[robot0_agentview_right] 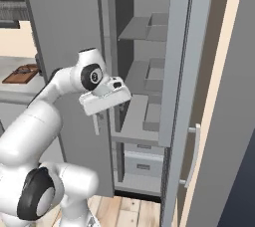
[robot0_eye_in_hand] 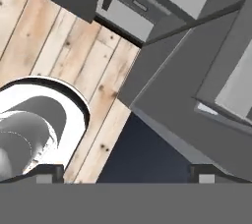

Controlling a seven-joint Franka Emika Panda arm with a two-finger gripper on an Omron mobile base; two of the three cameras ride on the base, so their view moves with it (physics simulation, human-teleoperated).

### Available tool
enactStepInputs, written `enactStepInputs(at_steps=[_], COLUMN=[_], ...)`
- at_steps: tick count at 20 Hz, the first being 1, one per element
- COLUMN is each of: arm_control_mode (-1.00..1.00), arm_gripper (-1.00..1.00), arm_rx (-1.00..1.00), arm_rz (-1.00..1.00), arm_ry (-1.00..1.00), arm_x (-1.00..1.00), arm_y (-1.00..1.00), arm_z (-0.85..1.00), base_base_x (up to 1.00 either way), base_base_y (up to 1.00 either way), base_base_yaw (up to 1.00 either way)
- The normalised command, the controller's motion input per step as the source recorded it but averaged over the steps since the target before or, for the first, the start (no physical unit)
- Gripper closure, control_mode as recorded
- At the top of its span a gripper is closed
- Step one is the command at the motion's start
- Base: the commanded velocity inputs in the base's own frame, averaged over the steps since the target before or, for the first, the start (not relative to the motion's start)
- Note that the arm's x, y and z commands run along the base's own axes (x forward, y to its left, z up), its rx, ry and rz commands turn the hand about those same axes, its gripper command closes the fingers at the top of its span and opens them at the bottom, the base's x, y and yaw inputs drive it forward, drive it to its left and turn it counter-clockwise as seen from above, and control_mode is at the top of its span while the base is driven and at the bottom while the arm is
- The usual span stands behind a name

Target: Retrieve a lemon from the fridge and place it on the cutting board with the fish.

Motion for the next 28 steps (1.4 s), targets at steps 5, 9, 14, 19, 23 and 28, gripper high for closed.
enactStepInputs(at_steps=[5,9,14,19,23,28], arm_control_mode=[-1.0,-1.0,-1.0,-1.0,-1.0,-1.0], arm_gripper=[-1.0,-1.0,-1.0,-1.0,-1.0,-1.0], arm_rx=[0.5,0.27,0.03,0.0,0.0,-0.02], arm_rz=[-0.37,-0.27,-0.13,0.0,0.0,-0.16], arm_ry=[-0.48,-0.63,-0.12,0.07,-0.04,-0.09], arm_x=[0.05,0.0,0.07,0.01,0.03,0.36], arm_y=[0.76,1.0,0.35,0.0,0.14,0.39], arm_z=[-0.08,0.0,-0.06,0.0,-0.17,-0.37], base_base_x=[0.0,0.0,0.0,0.0,0.0,0.0], base_base_y=[0.0,0.0,0.0,0.0,0.0,0.0], base_base_yaw=[0.0,0.0,0.0,0.0,0.0,0.0])
